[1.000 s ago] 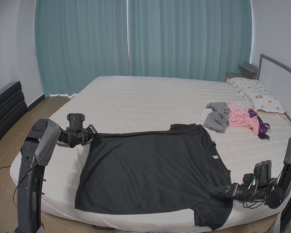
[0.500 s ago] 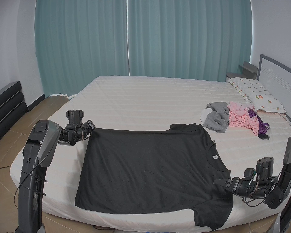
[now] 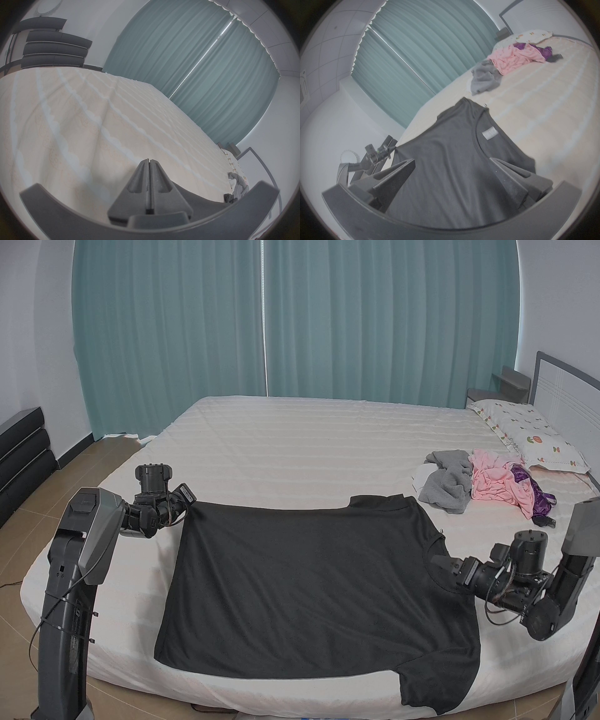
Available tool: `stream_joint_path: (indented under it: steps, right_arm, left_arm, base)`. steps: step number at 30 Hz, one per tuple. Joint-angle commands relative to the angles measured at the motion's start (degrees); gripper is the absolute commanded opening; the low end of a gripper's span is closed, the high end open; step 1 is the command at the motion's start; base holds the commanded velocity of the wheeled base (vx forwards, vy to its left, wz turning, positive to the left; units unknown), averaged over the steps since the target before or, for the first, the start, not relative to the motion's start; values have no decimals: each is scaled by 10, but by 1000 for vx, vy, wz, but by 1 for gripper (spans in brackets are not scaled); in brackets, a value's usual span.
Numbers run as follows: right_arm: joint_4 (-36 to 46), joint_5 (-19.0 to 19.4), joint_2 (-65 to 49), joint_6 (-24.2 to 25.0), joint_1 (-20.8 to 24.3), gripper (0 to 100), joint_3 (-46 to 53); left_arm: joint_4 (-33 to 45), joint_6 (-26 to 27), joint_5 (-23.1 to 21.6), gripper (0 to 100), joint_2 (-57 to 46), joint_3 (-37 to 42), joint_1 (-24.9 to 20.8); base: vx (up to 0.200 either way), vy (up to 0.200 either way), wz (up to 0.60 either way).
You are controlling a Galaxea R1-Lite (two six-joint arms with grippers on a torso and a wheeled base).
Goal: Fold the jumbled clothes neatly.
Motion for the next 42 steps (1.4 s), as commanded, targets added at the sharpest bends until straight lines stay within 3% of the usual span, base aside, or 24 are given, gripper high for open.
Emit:
stream_joint_path:
  steps: [1, 10, 15, 20, 25, 41, 42]
  right_arm:
    - [61, -14, 98, -1, -2, 100, -169]
    - [271, -15, 198, 1, -25, 100, -436]
    - [310, -22, 221, -1, -39, 100, -503]
    - [412, -37, 240, 0, -62, 100, -618]
    - [430, -70, 266, -2, -63, 100, -671]
    - [459, -72, 315, 0, -45, 100, -737]
    - [464, -74, 319, 1, -45, 0, -743]
  left_arm:
    - [0, 0, 8, 0, 1, 4, -1]
    - [1, 0, 21, 0, -3, 6, -4]
    - [1, 0, 28, 0, -2, 6, -7]
    - [2, 0, 28, 0, -2, 6, -11]
    - [2, 0, 30, 0, -3, 6, -11]
    - [2, 0, 30, 0, 1, 6, -16]
    - [2, 0, 30, 0, 1, 6, -17]
  base:
    - [0, 0, 0]
    - [0, 0, 0]
    - [0, 0, 0]
    - [0, 0, 0]
    - [0, 0, 0]
    - [0, 0, 0]
    - [0, 0, 0]
